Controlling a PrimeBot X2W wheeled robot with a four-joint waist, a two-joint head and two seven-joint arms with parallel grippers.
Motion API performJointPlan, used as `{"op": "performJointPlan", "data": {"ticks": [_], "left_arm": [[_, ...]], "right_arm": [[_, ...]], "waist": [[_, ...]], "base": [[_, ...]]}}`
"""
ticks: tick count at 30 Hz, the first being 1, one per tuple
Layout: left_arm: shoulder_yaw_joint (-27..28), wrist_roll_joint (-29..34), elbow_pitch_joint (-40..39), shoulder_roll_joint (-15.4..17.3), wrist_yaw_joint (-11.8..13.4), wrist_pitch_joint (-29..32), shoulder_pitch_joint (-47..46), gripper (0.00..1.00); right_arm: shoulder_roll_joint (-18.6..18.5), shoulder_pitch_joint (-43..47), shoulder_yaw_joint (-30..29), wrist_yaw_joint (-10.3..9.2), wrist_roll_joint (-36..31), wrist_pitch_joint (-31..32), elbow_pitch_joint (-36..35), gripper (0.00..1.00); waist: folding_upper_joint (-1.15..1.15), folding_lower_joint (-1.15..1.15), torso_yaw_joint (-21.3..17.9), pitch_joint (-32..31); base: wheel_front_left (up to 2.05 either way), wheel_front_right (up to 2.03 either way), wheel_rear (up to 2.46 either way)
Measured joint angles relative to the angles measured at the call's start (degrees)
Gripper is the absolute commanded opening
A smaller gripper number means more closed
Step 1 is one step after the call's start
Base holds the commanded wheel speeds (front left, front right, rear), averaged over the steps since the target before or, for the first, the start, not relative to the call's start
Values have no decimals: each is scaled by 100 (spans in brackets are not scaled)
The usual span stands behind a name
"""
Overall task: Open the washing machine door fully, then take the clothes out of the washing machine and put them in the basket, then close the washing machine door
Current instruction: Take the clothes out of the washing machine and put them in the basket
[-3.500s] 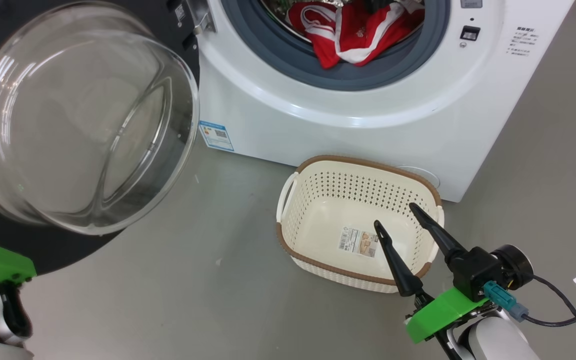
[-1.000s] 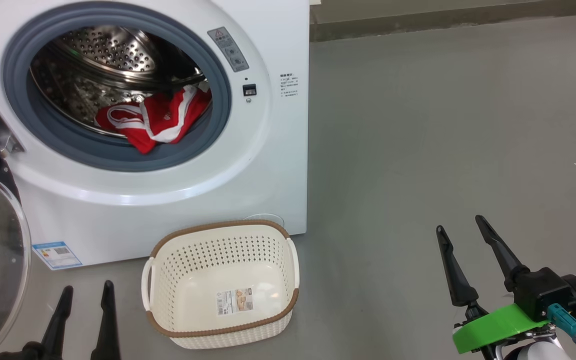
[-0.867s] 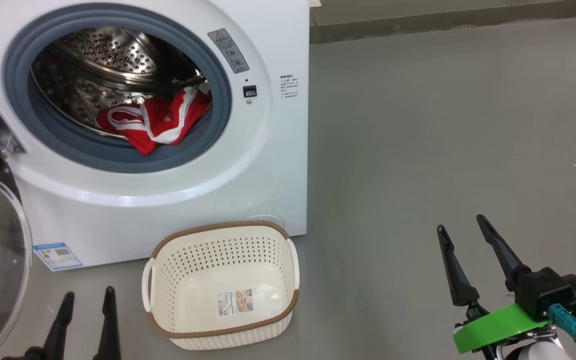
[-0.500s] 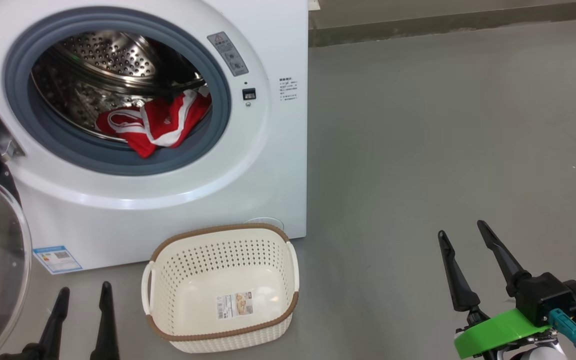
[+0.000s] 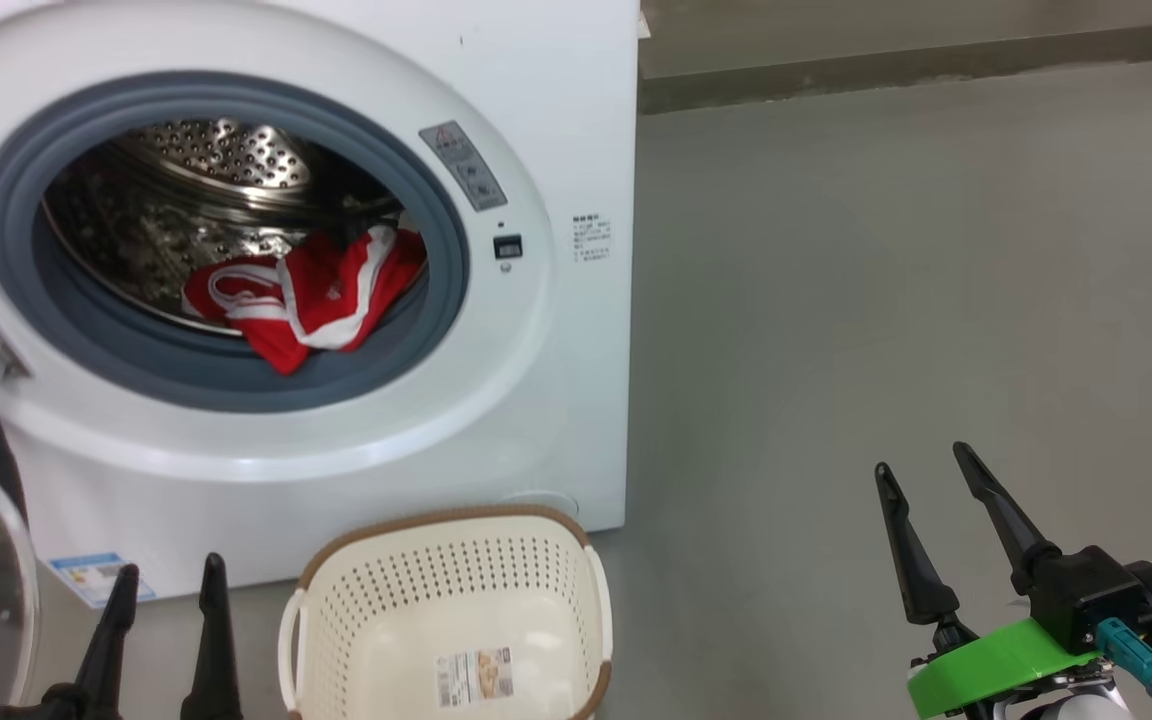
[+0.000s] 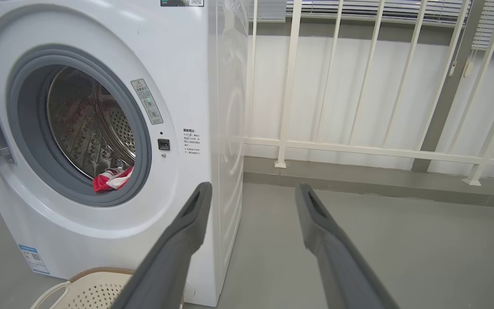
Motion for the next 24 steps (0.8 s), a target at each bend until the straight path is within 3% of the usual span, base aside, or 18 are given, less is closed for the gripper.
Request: {"op": "performJointPlan", "data": {"ticks": [9,24], "left_arm": [[-10,-16,-30,0,43,-5,9,100],[-71,-15,-86,1,165,-4,21,100]], "right_arm": [[0,0,20,0,1,0,10,100],[1,-1,75,0,13,0,40,100]], "waist": [[0,0,13,2],[0,0,-11,75]], "base": [[110,-110,0],[6,-6,0]]}}
